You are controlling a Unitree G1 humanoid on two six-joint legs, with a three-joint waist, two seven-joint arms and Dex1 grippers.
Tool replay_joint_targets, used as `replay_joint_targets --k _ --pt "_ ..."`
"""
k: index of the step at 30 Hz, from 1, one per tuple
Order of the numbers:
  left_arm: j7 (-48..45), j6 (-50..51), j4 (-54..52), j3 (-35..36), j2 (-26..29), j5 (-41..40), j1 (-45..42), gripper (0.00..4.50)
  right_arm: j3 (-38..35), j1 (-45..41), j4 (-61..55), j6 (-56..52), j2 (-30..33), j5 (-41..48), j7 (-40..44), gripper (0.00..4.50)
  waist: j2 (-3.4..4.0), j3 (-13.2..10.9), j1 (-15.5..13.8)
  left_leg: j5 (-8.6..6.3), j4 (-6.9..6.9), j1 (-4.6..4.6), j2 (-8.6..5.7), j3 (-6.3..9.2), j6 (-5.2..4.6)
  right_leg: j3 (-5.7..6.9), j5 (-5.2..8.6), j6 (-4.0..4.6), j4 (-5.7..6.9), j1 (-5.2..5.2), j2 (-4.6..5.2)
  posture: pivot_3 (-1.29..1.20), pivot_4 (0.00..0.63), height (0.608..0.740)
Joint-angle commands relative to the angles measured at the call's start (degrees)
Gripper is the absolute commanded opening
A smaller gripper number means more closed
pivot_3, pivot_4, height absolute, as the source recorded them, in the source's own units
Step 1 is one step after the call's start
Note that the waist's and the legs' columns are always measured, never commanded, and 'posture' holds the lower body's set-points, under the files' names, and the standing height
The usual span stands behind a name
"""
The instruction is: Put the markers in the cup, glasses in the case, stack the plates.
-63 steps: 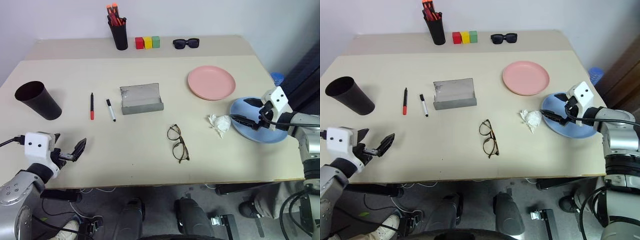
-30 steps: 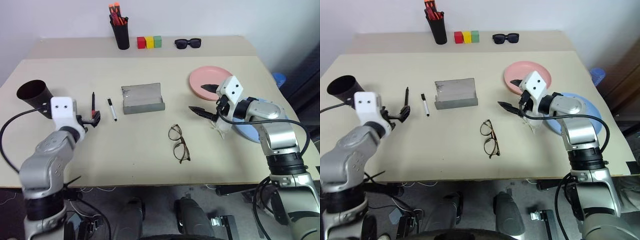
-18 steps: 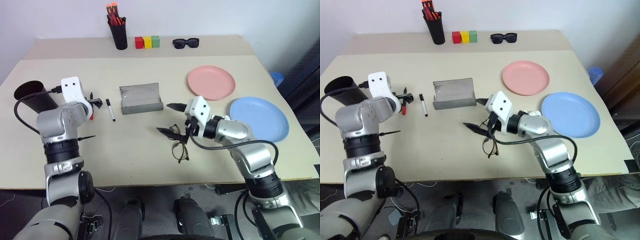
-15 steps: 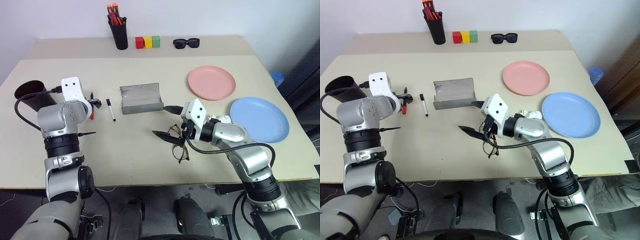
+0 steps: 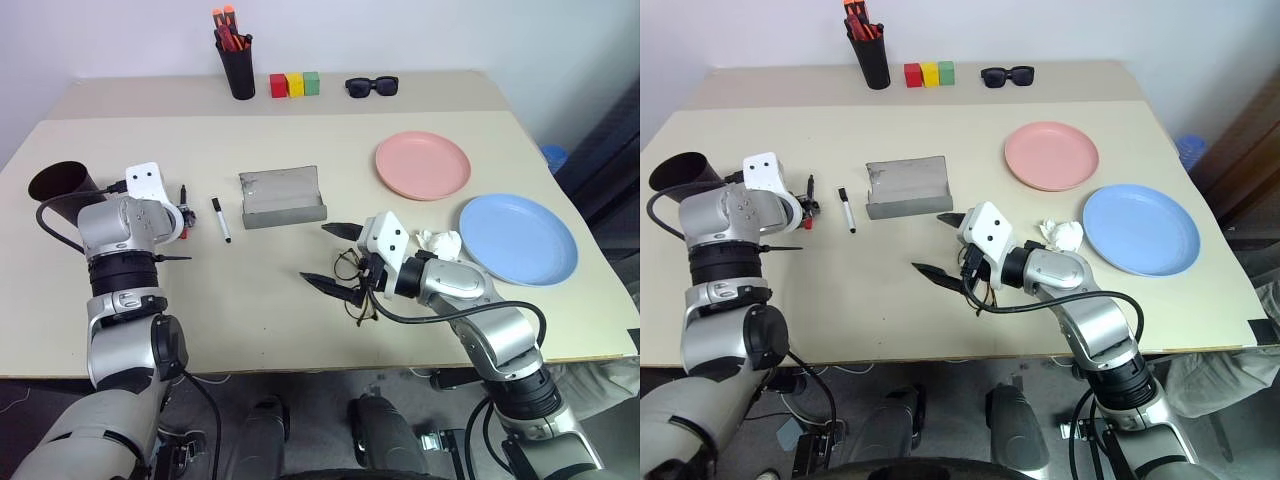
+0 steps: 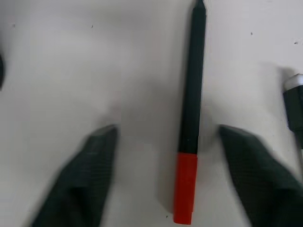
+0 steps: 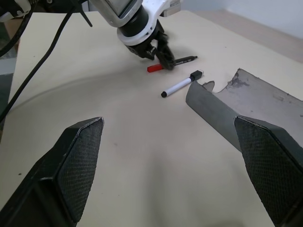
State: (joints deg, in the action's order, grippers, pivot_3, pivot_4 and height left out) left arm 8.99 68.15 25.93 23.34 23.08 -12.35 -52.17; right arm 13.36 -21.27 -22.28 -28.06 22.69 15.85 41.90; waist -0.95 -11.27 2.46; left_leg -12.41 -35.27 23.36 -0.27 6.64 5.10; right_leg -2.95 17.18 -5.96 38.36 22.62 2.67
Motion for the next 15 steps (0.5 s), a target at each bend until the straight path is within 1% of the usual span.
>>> replay_joint_targets --k 1,3,6,7,9,10,12,15 --pt "0.0 -0.4 -0.6 0.3 0.5 0.5 -1.3 0.97 0.3 -0.8 -0.9 1.5 -0.6 -0.2 -0.4 4.5 0.0 0.0 0.0 0.0 0.0 0.0 0.0 0.0 0.0 0.0 0.0 0.0 0.0 0.0 0.0 0.0 0.15 0.74" --pt "0.1 -2.2 -2.0 0.4 0.1 0.5 -1.0 0.04 0.3 -0.9 -0.7 1.6 -0.7 -0.3 -0.5 4.5 0.0 0.0 0.0 0.0 0.0 0.0 0.0 0.0 0.0 0.0 0.0 0.0 0.0 0.0 0.0 0.0 0.15 0.74" --pt "0.5 -13.4 -8.0 -3.8 0.3 4.0 1.6 0.04 0.4 -1.0 -0.6 1.6 -0.7 -0.2 -0.6 4.5 -0.02 0.0 -0.1 0.0 0.0 0.01 0.0 0.0 0.0 0.0 0.0 0.0 -0.01 0.0 0.01 0.0 0.15 0.74" --pt "-0.4 -18.9 -10.4 -5.0 0.4 4.9 2.9 0.04 0.5 -1.1 -0.6 1.6 -0.7 -0.1 -0.6 4.5 -0.02 0.0 -0.1 0.01 0.01 0.02 0.0 0.0 0.02 0.0 0.0 0.0 -0.01 0.01 0.01 0.0 0.15 0.74" --pt "-1.3 -25.5 -13.3 -6.6 0.6 6.2 4.8 0.04 0.5 -1.2 -0.5 1.8 -0.8 -0.1 -0.7 4.5 -0.02 0.0 -0.2 0.02 0.02 0.03 0.01 0.0 0.04 -0.01 0.0 0.0 -0.02 0.04 0.02 0.0 0.15 0.74" --pt "-0.7 -29.9 -15.7 -6.0 0.4 6.7 5.7 0.04 -0.3 -2.0 0.3 2.1 -2.2 0.1 -2.1 4.5 -0.02 0.0 -0.1 0.03 0.03 0.03 0.01 0.0 0.06 -0.01 0.0 0.0 -0.02 0.04 0.02 0.0 0.15 0.74" --pt "1.7 -37.1 -20.2 -2.3 -1.3 5.6 7.2 0.04 -2.4 -4.2 2.3 2.9 -5.4 0.7 -5.0 4.5 -0.03 0.0 0.1 0.03 0.05 0.02 0.01 -0.01 0.06 -0.02 -0.01 0.02 -0.02 0.05 0.02 0.0 0.15 0.74" --pt "7.3 -45.7 -23.1 -2.6 0.1 11.9 11.2 0.04 -3.9 -7.4 4.7 8.0 -9.3 0.2 -7.1 4.5 -0.02 0.0 0.2 0.05 0.07 0.02 0.05 -0.04 0.09 -0.04 -0.05 0.07 0.03 0.13 0.0 0.0 0.15 0.74"
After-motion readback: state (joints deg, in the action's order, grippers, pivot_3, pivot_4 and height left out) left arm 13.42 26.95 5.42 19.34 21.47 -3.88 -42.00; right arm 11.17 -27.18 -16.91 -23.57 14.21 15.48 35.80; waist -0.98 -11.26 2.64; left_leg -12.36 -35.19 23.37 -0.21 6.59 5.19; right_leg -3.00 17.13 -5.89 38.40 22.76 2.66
